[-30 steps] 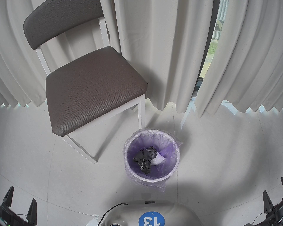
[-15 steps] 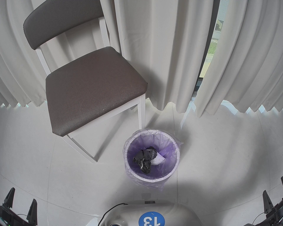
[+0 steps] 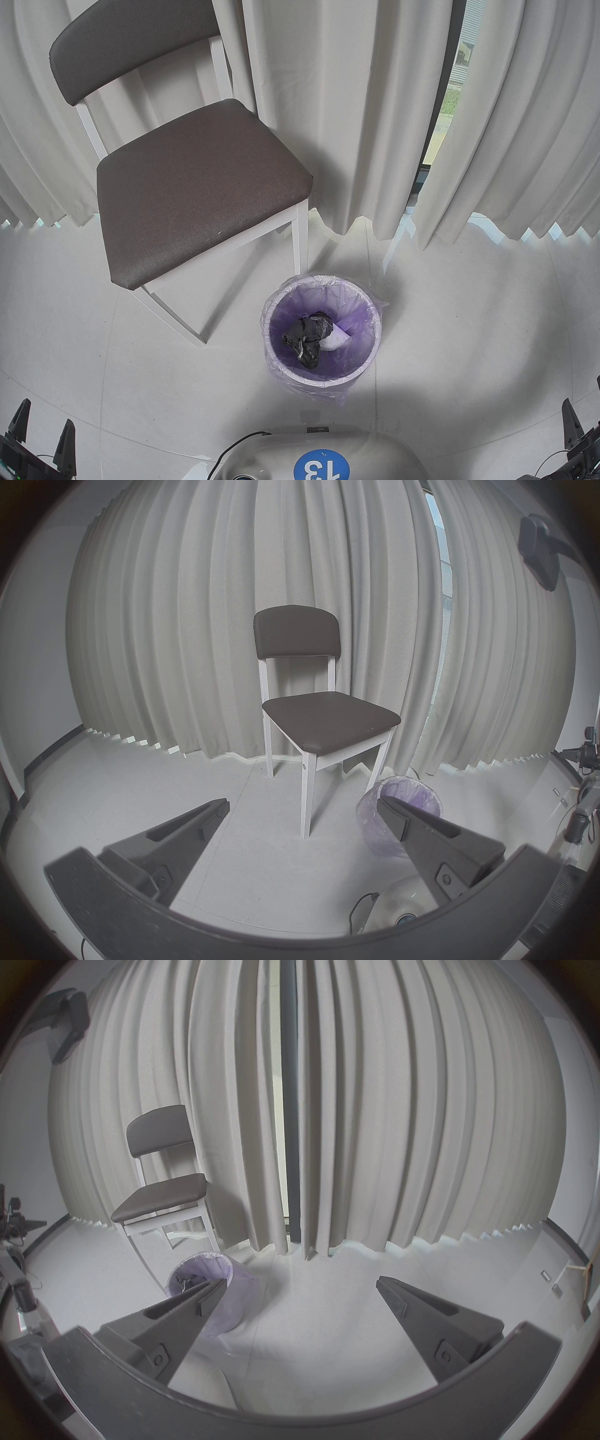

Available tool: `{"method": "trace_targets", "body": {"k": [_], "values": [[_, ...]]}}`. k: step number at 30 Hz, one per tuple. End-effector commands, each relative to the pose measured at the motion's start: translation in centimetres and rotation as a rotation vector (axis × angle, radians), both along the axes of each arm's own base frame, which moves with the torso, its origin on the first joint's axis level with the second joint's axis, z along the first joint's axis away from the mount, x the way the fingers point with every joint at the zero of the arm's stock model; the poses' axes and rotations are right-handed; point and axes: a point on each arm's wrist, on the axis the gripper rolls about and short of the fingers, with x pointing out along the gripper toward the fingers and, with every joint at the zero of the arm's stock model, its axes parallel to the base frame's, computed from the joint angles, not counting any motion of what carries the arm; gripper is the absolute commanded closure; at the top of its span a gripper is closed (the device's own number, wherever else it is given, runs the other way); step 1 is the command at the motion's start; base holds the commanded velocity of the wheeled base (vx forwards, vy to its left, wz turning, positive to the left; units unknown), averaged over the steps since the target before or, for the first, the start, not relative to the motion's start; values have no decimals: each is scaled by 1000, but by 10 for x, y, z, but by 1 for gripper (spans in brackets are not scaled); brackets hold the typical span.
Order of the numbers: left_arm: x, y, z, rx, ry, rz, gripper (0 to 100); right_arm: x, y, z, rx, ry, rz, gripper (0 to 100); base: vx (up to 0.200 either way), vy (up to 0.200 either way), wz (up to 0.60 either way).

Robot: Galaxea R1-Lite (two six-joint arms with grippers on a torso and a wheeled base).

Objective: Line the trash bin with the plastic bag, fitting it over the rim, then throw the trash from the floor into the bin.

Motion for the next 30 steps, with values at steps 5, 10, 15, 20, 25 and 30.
{"method": "trace_targets", "body": {"k": [5, 10, 15, 20, 25, 30], "values": [[0, 0, -5, 29, 3, -8, 0, 0, 0, -6, -2, 8, 12, 0, 0, 0, 0], [0, 0, -5, 29, 3, -8, 0, 0, 0, -6, 18, 8, 2, 0, 0, 0, 0], [0, 0, -5, 29, 3, -8, 0, 0, 0, -6, 13, 8, 2, 0, 0, 0, 0], [0, 0, -5, 29, 3, -8, 0, 0, 0, -6, 12, 9, 2, 0, 0, 0, 0], [0, 0, -5, 29, 3, -8, 0, 0, 0, -6, 5, 11, 8, 0, 0, 0, 0], [0, 0, -5, 29, 3, -8, 0, 0, 0, -6, 7, 11, 5, 0, 0, 0, 0]]}}
